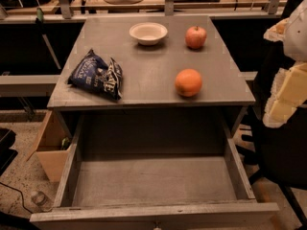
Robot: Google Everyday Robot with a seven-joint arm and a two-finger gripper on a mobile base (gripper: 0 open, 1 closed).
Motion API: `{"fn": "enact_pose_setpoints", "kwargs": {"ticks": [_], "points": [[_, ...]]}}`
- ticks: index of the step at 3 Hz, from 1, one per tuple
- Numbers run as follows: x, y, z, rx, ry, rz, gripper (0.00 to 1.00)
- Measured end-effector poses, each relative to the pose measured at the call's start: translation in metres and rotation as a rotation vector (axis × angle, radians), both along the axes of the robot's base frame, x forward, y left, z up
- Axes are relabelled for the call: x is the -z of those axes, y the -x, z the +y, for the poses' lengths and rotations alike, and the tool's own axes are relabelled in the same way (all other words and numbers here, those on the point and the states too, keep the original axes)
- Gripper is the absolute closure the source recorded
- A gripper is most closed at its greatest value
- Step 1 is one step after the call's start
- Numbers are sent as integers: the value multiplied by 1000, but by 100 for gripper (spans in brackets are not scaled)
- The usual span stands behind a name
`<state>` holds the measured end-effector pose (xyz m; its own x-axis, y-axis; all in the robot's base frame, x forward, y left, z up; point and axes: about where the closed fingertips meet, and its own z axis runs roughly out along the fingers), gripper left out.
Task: Close top drawer
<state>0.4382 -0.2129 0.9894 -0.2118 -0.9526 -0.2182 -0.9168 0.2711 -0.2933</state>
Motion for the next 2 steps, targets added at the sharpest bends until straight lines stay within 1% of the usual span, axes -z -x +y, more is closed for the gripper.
{"fn": "enact_pose_setpoints", "kwargs": {"ticks": [1,2], "points": [[-8,-5,4,-5,8,-1,0],[-4,11,-10,-4,8,15,0]]}}
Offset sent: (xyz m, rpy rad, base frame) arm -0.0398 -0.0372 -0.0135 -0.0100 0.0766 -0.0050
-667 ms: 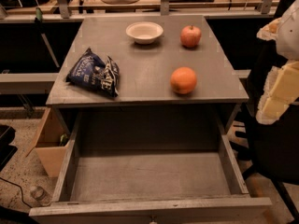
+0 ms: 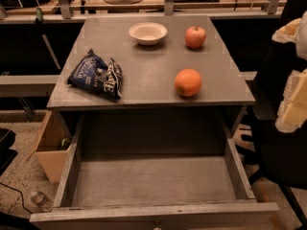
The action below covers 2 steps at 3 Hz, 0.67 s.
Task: Close top drawer
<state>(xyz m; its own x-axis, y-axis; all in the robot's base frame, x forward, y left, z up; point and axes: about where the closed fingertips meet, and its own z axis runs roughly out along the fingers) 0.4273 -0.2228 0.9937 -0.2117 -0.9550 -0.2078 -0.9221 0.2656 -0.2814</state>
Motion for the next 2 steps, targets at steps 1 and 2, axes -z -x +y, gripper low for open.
{"fn": "enact_pose_setpoints", "kwargs": {"ticks": [1,2], "points": [[11,47,-26,10,14,1,0],[29,110,-45,19,67,-15,0]]}}
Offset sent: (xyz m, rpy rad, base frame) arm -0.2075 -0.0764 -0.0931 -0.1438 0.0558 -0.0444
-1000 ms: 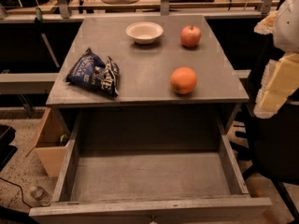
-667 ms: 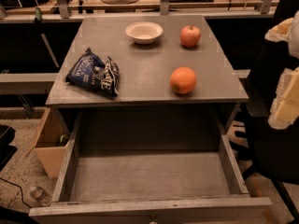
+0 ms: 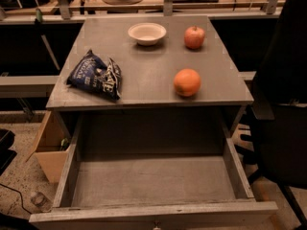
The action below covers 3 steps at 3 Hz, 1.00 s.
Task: Close top drawer
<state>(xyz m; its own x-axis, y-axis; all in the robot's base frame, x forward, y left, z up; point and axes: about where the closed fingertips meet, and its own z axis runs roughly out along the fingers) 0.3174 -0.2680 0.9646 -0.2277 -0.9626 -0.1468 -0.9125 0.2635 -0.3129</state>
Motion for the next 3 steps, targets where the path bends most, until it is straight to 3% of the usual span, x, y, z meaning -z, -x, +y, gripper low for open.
{"fn": "enact_pose_setpoints", "kwargs": {"ticks": [1,2,3], "points": [[27,49,-6,17,71,-35,0],[73,75,-15,43,120,0,0],[96,86,-17,50,125,36,0]]}}
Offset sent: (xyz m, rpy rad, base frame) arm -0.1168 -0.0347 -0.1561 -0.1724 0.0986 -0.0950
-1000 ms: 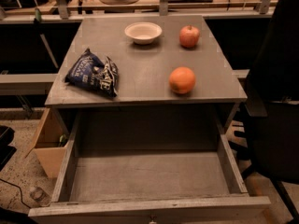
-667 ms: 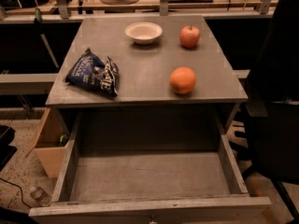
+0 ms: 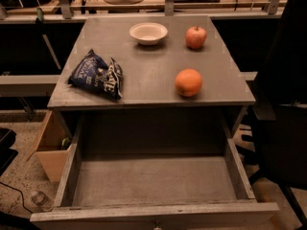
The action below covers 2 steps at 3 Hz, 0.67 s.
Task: Close top drawer
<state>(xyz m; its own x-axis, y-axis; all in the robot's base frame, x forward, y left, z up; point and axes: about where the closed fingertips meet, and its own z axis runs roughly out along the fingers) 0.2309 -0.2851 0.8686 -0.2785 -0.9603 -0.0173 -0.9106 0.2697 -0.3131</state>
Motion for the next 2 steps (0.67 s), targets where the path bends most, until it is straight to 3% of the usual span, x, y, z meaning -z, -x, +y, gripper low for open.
{"fn": "enact_pose_setpoints", "kwargs": {"ticks": [1,2], "points": [[0,0,0,0,0,0,0],[29,5,12,-11,-28,15,0]]}}
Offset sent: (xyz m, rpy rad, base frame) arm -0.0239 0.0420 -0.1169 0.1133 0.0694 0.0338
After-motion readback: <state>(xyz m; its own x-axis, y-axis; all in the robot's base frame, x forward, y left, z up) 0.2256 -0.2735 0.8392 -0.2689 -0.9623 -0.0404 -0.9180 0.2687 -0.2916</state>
